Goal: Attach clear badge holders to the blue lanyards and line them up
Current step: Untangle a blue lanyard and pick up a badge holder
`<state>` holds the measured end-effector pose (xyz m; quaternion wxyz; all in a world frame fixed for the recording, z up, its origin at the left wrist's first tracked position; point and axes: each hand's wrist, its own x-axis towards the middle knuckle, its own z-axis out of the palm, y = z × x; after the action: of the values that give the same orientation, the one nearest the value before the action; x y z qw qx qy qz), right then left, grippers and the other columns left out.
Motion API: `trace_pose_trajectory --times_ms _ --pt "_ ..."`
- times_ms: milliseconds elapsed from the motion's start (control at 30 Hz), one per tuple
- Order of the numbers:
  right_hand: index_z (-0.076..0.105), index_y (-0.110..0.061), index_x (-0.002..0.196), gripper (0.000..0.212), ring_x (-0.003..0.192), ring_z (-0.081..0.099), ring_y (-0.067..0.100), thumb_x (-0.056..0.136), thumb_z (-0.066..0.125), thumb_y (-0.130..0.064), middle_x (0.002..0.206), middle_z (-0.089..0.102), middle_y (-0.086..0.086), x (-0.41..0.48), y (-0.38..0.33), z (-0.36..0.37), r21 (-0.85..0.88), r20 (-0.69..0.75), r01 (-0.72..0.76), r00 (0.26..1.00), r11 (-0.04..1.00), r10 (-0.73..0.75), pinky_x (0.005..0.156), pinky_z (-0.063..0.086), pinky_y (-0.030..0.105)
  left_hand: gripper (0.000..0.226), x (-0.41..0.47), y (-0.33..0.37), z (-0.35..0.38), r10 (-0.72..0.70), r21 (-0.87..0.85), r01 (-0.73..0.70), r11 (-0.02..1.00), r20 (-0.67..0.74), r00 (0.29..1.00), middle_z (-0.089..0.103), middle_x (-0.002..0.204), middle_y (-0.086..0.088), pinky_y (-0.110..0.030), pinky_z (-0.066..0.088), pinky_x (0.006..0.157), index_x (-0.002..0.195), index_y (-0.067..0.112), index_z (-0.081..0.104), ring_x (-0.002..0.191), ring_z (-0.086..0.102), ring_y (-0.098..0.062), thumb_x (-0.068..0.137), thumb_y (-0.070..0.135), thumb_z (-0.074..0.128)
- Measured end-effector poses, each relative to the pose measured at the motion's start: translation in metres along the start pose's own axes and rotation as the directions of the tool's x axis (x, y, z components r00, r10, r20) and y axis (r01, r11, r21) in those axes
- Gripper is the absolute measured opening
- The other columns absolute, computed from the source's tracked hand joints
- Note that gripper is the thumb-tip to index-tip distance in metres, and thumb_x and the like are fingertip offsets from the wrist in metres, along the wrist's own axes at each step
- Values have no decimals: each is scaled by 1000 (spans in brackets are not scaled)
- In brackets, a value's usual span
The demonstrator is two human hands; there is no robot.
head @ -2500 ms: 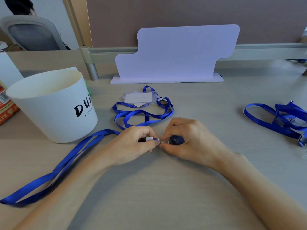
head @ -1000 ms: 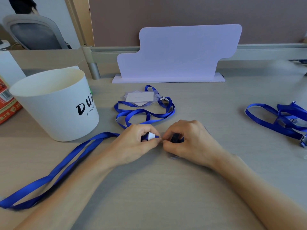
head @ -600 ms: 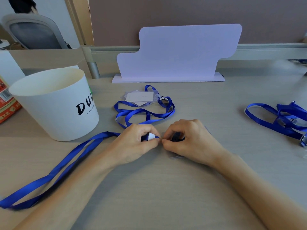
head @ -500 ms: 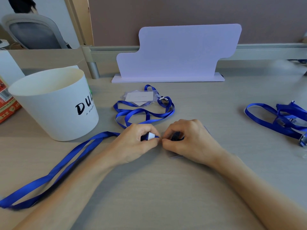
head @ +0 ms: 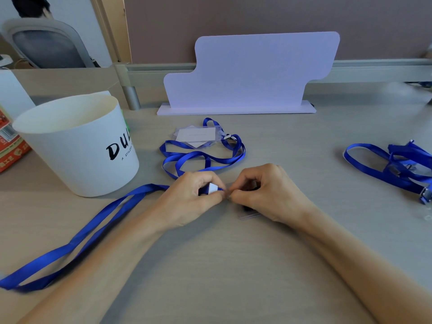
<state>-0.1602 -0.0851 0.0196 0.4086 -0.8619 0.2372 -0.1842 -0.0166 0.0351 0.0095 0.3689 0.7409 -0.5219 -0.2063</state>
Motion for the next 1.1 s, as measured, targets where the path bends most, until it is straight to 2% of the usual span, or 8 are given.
trace_pose_trajectory --times_ms 133,367,433,600,700,833,967,1100 --pt "75 -26 71 6 63 65 5 71 72 -21 67 72 -9 4 10 -6 -2 -4 -51 999 999 51 70 54 26 11 -1 0 0 5 0 -5 1000 0 1000 48 54 12 -15 32 51 80 28 68 50 40 -5 88 23 63" --pt "73 -24 77 14 70 64 -1 74 75 -10 79 73 -7 8 16 -13 28 45 -17 999 999 15 66 49 15 8 -3 2 0 -35 -12 35 999 -22 999 49 50 17 -12 32 48 81 26 68 48 40 -3 87 26 63" --pt "71 -29 90 20 84 58 -1 74 77 -18 93 67 -13 9 17 -13 -120 29 60 998 991 -57 72 42 10 8 -3 3 0 -31 -20 30 999 -25 999 48 50 17 -12 32 49 81 25 68 49 40 -3 88 26 63" --pt "52 -39 130 51 119 41 13 81 63 -52 124 56 -14 7 16 -16 -425 45 114 993 898 -105 100 29 30 10 -3 2 -6 6 -110 -11 994 -46 999 43 56 11 -14 29 50 83 21 67 51 35 -6 90 23 61" --pt "60 -33 120 49 108 54 11 79 63 -59 108 65 -12 8 17 -21 -386 29 89 996 918 -84 100 36 32 10 -3 2 -7 17 -140 -26 990 -69 997 52 60 10 -15 31 51 83 26 67 52 36 -6 91 24 61" --pt "66 -27 108 37 88 61 5 76 74 -45 96 67 -15 8 14 -27 -189 -15 78 996 979 -83 75 47 13 11 -2 2 -6 17 -152 -33 988 -108 994 54 60 11 -15 31 49 84 29 68 50 36 -5 91 25 60" --pt "65 -30 109 35 91 63 9 77 73 -42 101 69 -9 10 17 -28 -128 -45 74 996 989 -80 79 50 21 9 -1 0 -6 27 -164 -46 985 -112 993 46 61 2 -21 30 53 83 29 68 54 34 -9 90 29 63" --pt "64 -36 105 30 90 63 1 77 73 -41 99 69 -14 11 17 -28 -21 -85 84 993 996 -85 78 49 14 9 -1 0 -6 4 -171 -26 985 -123 992 53 65 -1 -24 32 54 80 27 67 54 37 -10 87 31 65"
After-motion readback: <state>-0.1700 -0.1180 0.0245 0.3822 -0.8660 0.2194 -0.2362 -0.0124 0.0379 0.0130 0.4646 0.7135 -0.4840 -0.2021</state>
